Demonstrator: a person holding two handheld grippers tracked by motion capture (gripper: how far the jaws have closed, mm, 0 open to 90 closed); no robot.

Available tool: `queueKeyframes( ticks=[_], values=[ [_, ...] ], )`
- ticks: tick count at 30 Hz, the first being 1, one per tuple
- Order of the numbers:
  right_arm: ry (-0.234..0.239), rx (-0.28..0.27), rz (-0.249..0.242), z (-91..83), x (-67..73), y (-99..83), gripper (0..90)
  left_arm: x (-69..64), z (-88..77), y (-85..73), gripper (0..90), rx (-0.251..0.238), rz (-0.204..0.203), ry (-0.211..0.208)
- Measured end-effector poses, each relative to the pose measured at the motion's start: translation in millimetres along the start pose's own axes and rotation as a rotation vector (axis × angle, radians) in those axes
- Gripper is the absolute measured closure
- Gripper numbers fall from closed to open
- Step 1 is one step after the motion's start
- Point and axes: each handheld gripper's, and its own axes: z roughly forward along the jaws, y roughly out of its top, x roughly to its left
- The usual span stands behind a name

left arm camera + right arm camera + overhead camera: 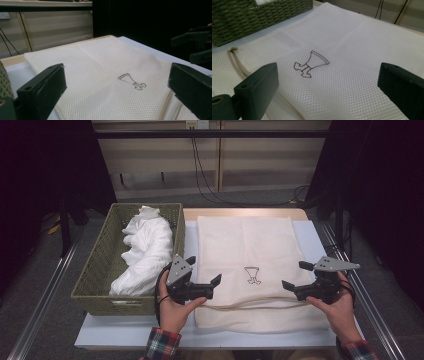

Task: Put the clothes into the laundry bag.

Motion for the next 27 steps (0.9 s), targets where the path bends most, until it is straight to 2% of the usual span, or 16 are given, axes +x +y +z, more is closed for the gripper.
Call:
queueKeyframes(
  ticks=[7, 9, 14, 15, 19, 20, 21, 22, 24, 25, 27],
  values=[
    [0.031, 0.032, -0.025, 13.6, 8.6, -2.3, 8.3, -1.4, 1.5, -1.3, 1.7, 0.011, 0.001, 0.005],
    [0.046, 0.042, -0.03, 17.0, 11.0, -2.4, 9.2, -2.4, 2.6, -1.9, 1.7, 0.005, -0.001, -0.008],
    [0.055, 0.062, -0.051, 28.3, 19.3, -4.2, 12.3, -2.4, 1.9, -0.8, 1.6, 0.014, 0.001, 0.01],
    [0.068, 0.089, -0.069, 33.0, 22.8, -5.5, 12.3, -2.6, 1.8, -0.5, 1.6, 0.012, -0.008, 0.012],
    [0.094, 0.118, -0.083, 41.1, 27.8, -8.7, 13.7, -1.3, 0.4, 0.8, 1.6, 0.011, -0.002, 0.015],
    [0.094, 0.118, -0.083, 41.1, 27.8, -8.7, 13.7, -1.2, 0.3, 1.0, 1.6, 0.005, -0.005, 0.011],
    [0.098, 0.124, -0.083, 42.4, 28.7, -9.3, 13.7, -0.2, -0.5, 1.5, 1.6, 0.009, 0.01, 0.016],
    [0.091, 0.133, -0.089, 45.1, 30.4, -10.6, 13.3, -0.7, -0.9, 1.6, 1.6, 0.007, -0.002, 0.022],
    [0.081, 0.131, -0.088, 46.5, 31.4, -11.4, 12.9, -0.6, -0.8, 1.9, 1.6, 0.006, -0.002, 0.025],
    [0.097, 0.132, -0.087, 47.8, 31.2, -11.8, 12.9, -0.5, -0.5, 2.1, 1.6, 0.002, -0.005, 0.019],
    [0.099, 0.145, -0.092, 49.9, 32.1, -12.9, 12.7, -0.7, -0.7, 3.3, 1.6, 0.008, 0.012, 0.021]
  ],
)
